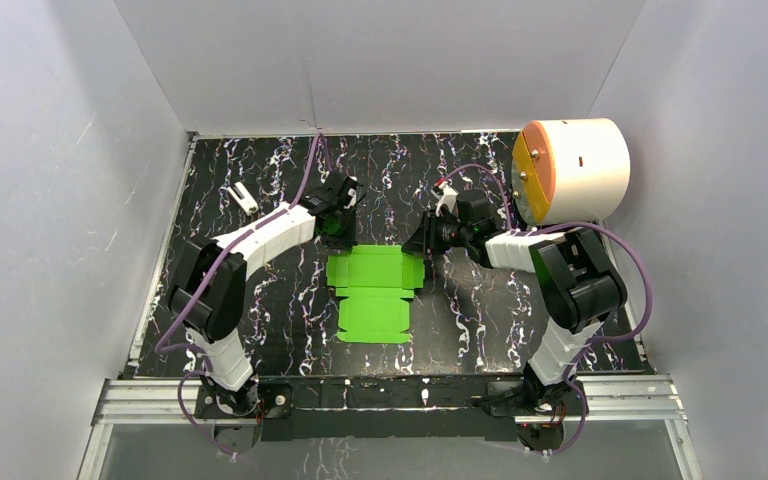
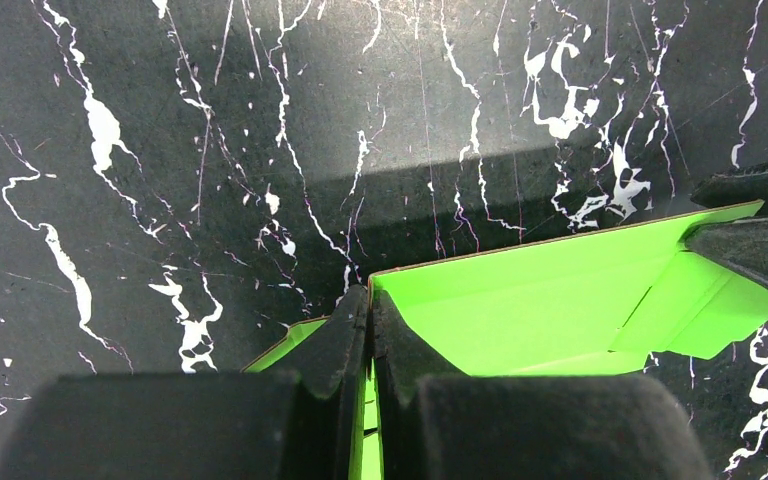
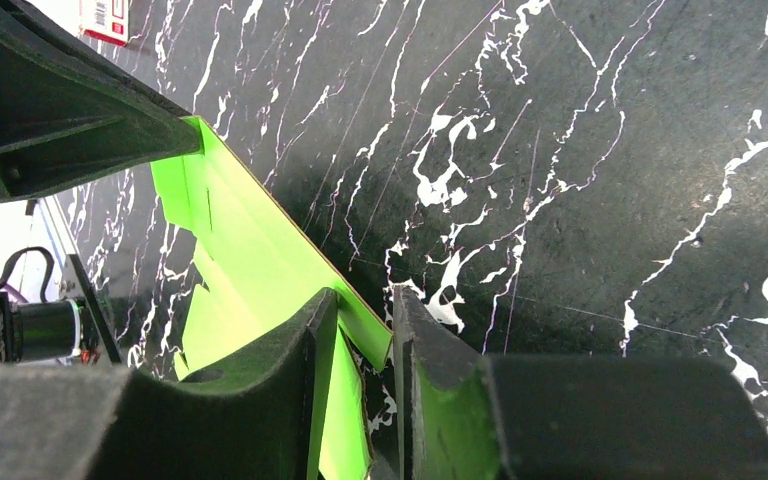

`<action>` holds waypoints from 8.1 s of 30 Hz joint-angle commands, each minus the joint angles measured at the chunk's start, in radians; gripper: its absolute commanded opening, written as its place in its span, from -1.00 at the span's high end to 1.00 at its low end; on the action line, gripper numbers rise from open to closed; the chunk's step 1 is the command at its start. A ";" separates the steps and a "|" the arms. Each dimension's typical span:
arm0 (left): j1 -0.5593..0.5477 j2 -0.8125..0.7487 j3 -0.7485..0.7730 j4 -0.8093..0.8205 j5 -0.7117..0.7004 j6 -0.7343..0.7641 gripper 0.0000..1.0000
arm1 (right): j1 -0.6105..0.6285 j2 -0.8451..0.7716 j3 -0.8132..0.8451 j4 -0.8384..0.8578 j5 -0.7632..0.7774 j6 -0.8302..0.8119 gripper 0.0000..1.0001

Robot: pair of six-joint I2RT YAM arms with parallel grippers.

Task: Fold the paper box

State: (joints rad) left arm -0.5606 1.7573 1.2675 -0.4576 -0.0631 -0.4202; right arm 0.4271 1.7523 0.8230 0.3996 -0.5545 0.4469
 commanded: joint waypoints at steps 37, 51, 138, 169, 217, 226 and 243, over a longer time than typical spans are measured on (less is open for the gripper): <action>-0.001 -0.068 0.006 0.008 -0.067 -0.021 1.00 | 0.254 0.100 0.538 -0.694 0.634 -0.235 0.79; -0.001 -0.036 0.035 0.060 -0.131 -0.127 1.00 | 0.315 0.177 0.691 -0.823 0.834 -0.166 0.78; 0.237 -0.530 -0.715 0.415 0.352 -0.366 -0.12 | 0.012 -0.124 -0.175 0.055 0.144 0.214 -0.31; 0.305 -0.513 -0.786 0.524 0.445 -0.447 -0.09 | -0.048 -0.001 -0.220 0.432 -0.107 0.497 0.89; 0.166 -0.477 -0.716 0.512 0.270 -0.368 0.88 | -0.014 -0.023 -0.189 0.344 -0.062 0.478 0.89; 0.008 -0.402 -0.579 0.331 0.017 -0.276 0.89 | 0.033 -0.037 -0.117 0.161 0.037 0.377 0.89; -0.125 -0.265 -0.439 0.159 -0.208 -0.244 1.00 | 0.079 -0.078 -0.050 -0.023 0.174 0.260 0.65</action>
State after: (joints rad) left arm -0.6773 1.5146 0.8127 -0.2615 -0.2195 -0.6552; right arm 0.4950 1.7439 0.7322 0.4061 -0.4099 0.7547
